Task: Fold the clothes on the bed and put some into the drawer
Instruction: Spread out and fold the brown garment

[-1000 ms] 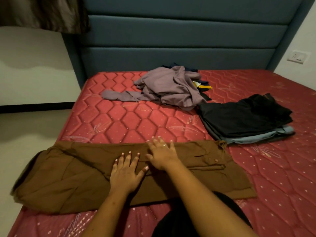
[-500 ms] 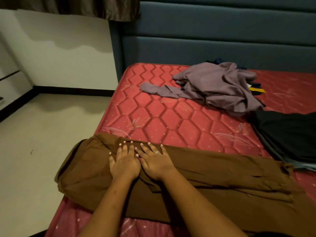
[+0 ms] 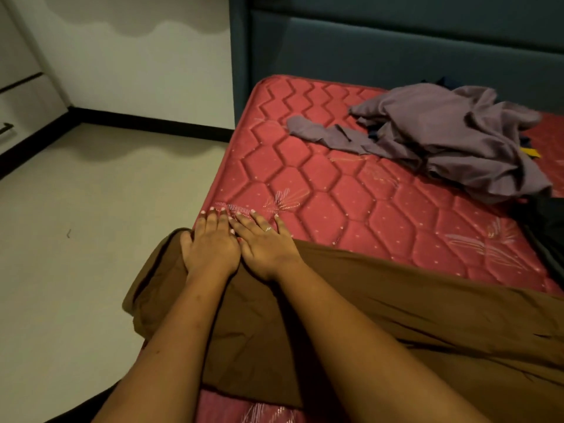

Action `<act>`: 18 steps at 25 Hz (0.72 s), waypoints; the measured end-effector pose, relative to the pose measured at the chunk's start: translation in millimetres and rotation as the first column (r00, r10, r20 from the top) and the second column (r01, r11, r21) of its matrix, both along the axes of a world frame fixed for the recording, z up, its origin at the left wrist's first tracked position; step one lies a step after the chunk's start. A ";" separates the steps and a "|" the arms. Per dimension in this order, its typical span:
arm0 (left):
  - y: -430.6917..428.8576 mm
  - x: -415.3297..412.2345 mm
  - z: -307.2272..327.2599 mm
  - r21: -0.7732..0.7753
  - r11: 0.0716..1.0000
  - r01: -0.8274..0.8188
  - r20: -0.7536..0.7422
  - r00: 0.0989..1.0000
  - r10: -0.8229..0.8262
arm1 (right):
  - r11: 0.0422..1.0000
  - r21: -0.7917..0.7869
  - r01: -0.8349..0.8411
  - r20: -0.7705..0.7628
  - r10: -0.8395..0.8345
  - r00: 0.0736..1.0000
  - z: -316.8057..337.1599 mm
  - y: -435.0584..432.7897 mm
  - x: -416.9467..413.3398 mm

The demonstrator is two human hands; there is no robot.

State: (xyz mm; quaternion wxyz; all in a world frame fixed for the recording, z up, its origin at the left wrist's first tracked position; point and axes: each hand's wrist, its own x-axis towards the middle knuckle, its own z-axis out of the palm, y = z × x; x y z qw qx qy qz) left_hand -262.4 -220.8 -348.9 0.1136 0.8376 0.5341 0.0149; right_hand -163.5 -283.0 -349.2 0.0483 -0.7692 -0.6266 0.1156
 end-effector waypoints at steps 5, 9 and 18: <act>-24.3 -7.9 28.8 -0.023 0.998 -0.062 0.104 0.993 0.064 | 0.994 -0.083 -0.076 0.035 0.079 0.996 27.8 -10.1 3.8; -109.6 31.5 60.6 0.059 0.997 0.056 0.279 0.958 -0.070 | 0.991 -0.109 -0.083 0.152 0.099 0.983 30.1 -85.2 27.6; -263.9 136.3 28.4 -0.254 0.836 0.487 0.044 0.869 -0.493 | 0.978 -0.151 0.140 0.219 -0.105 0.970 29.6 -299.9 164.6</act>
